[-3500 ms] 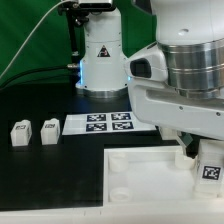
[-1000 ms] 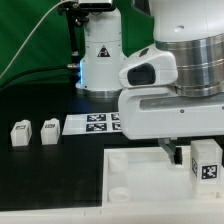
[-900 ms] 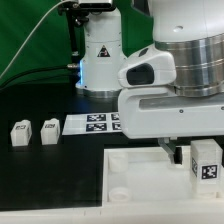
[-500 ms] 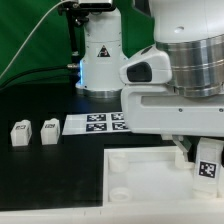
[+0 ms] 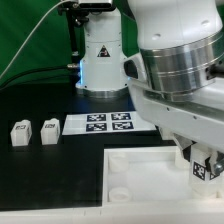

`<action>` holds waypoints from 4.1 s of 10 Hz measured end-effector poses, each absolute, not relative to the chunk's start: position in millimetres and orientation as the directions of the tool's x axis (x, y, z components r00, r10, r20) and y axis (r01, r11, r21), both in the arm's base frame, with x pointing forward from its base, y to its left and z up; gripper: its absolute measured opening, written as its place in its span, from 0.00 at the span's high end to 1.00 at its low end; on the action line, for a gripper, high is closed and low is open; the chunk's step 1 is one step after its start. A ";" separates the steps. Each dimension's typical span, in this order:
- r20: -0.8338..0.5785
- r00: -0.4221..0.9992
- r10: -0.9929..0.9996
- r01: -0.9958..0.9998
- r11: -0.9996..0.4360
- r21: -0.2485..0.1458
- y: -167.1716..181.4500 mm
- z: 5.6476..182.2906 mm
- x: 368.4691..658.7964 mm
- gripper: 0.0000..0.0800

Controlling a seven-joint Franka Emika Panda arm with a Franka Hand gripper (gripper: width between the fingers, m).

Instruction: Assemble one leg

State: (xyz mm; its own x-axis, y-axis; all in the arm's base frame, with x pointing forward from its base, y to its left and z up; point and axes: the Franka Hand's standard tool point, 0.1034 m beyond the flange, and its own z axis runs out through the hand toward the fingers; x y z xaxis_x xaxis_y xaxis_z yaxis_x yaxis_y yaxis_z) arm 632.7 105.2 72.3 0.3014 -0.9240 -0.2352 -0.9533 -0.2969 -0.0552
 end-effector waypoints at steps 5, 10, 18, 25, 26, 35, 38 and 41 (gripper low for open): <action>-0.287 -0.029 -0.957 -0.998 0.044 -0.046 105.2 68.5 627.7 0.53; -0.183 0.499 -0.847 -0.866 -0.478 -0.149 118.8 72.3 626.8 0.19; -0.015 0.953 -0.304 -0.302 -0.942 -0.144 115.4 73.6 629.1 0.34; -0.170 0.373 -0.912 -0.927 -0.358 -0.113 112.2 69.8 626.6 0.62; -0.198 0.258 -0.946 -0.965 -0.242 -0.104 112.3 69.6 626.8 0.62; -0.102 0.710 -0.697 -0.702 -0.687 -0.187 110.3 69.7 628.2 0.20; -0.005 0.937 -0.349 -0.345 -0.924 -0.162 111.2 68.3 626.3 0.19; 0.043 0.989 -0.141 -0.133 -0.980 -0.150 109.1 68.4 627.6 0.19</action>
Offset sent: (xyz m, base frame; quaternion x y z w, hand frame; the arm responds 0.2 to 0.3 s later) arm 0.0044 -0.0033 -0.0024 0.0773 -0.0116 0.2473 0.9658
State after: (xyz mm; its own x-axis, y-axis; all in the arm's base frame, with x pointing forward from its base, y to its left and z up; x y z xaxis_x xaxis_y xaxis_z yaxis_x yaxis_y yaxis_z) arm 627.6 109.1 68.4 0.9891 -0.1410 0.0425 -0.1333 -0.9797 -0.1499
